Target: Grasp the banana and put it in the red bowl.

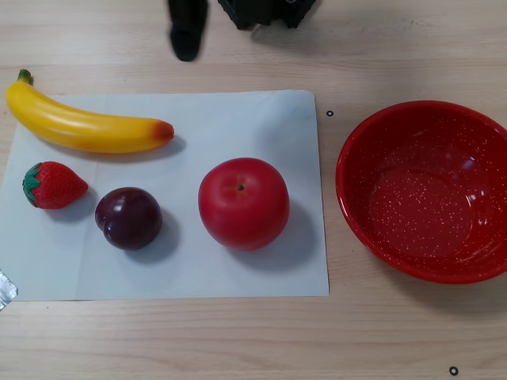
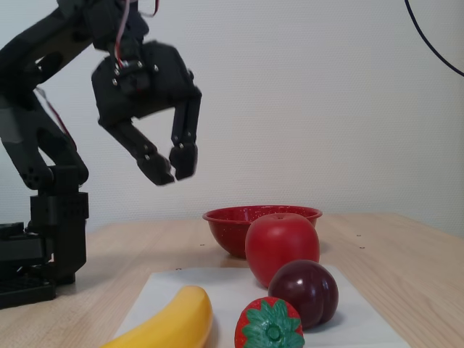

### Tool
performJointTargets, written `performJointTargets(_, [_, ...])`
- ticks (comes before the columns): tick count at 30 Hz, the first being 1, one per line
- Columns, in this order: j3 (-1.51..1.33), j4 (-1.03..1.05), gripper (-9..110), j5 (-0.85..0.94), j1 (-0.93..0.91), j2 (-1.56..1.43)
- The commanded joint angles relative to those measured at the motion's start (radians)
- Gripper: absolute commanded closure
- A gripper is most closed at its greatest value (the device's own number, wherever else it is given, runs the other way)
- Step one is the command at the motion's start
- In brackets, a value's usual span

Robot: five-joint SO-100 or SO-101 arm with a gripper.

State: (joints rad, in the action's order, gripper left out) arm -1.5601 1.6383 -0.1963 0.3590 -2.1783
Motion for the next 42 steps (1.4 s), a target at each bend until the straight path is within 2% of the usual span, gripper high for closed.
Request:
performJointTargets(1, [0.15,0.041,101,-0.046,0.048,0.032])
performJointTargets(13, [0.287,0.129,101,-0.239,0.357,0.196])
performJointTargets(24, [0.408,0.126,100,-0.264,0.42,0.416])
performJointTargets(42, [0.27,-0.199,71,-0.278,0.422,0.545])
